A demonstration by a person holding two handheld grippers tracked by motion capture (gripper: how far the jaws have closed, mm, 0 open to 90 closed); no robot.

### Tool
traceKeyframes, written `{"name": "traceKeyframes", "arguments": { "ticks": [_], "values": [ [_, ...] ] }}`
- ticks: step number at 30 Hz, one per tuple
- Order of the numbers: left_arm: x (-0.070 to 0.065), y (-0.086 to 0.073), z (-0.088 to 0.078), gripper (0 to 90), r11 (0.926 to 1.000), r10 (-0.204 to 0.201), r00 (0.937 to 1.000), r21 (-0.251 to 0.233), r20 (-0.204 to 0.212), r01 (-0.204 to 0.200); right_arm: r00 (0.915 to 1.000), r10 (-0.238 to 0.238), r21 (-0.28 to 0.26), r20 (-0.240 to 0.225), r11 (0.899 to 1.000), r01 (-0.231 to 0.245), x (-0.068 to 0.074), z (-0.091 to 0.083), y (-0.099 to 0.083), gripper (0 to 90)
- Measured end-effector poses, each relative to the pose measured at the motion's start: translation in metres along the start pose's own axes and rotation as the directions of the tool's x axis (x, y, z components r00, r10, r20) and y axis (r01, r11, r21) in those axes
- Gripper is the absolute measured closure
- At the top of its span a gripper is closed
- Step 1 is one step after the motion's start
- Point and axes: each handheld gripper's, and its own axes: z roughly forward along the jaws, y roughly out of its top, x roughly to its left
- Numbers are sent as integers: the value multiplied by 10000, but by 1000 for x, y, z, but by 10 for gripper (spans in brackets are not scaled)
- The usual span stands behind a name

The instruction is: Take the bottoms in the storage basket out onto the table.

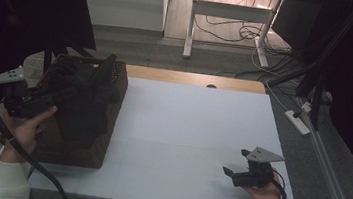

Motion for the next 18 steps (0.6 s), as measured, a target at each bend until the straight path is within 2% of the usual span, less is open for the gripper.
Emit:
{"name": "traceKeyframes", "arguments": {
  "ticks": [8, 18],
  "values": [
    [-4, 1, 9, 786, 10000, 29, 10000, 39, 81, -30, 10000, 11, -30, 30, 10000, -11, 0, -1, 0, 61],
    [-14, 6, 21, 786, 9998, 193, 9990, 38, 400, -195, 10000, 12, -37, 37, 10000, -12, 0, -1, 0, 61]
  ]
}}
